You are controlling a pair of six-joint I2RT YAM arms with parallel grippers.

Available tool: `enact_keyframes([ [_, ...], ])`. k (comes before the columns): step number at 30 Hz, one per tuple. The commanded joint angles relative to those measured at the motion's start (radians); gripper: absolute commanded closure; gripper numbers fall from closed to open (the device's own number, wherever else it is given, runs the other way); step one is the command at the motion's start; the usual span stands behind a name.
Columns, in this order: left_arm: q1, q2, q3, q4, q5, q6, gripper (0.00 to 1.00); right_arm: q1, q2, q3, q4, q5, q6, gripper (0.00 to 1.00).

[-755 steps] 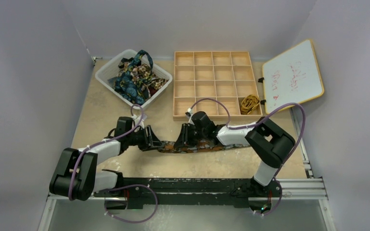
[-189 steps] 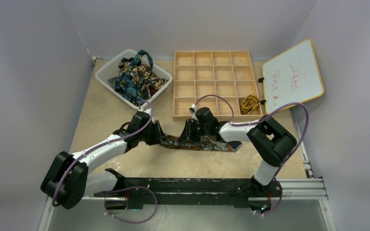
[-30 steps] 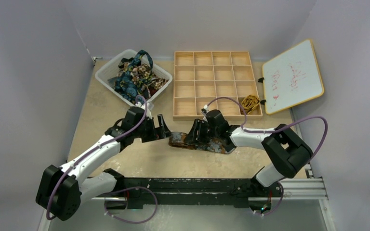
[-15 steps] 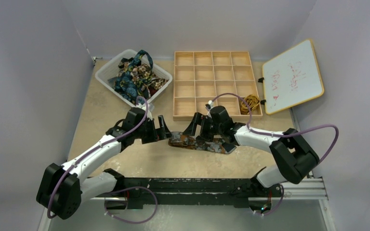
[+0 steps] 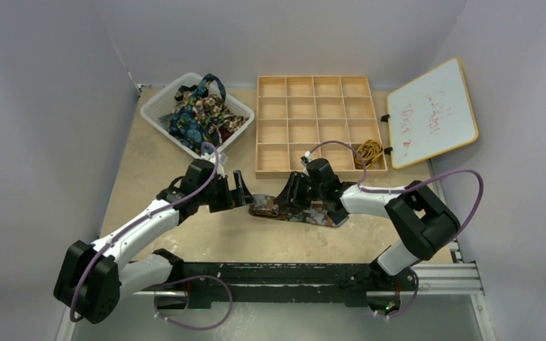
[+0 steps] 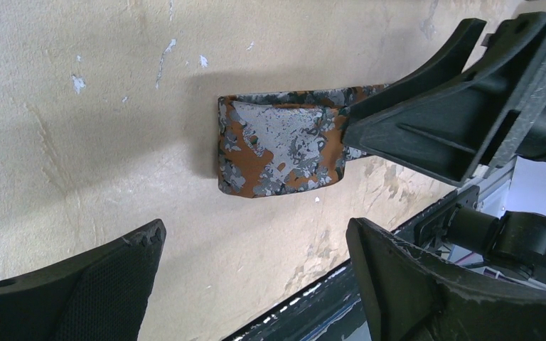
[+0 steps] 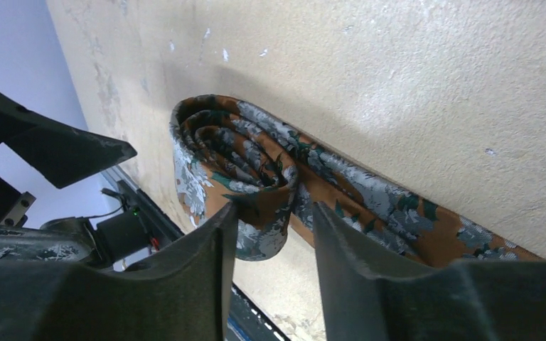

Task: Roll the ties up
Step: Roll the tie at the center of the board.

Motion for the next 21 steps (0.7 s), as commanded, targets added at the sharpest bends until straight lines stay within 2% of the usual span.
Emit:
enact_keyframes([
  [1, 0.005, 0.010, -0.019, 0.053, 0.014, -0.010, 0.03, -0.002, 0.025, -0.012, 0.019, 0.008, -0.008, 0.57],
  [5, 0.005, 0.022, -0.027, 0.075, 0.021, -0.014, 0.03, -0.002, 0.023, -0.030, 0.015, 0.023, -0.007, 0.67],
  [10, 0.006, 0.055, -0.038, 0.115, 0.045, -0.018, 0.03, -0.002, 0.022, -0.025, -0.026, 0.058, -0.041, 0.69],
  [16, 0.006, 0.108, -0.039, 0.194, 0.099, -0.032, 0.09, -0.002, 0.007, -0.034, 0.002, 0.032, -0.047, 0.66],
  [21, 0.007, 0.135, -0.035, 0.224, 0.104, -0.042, 0.11, -0.002, -0.052, -0.028, -0.017, 0.021, -0.053, 0.55],
])
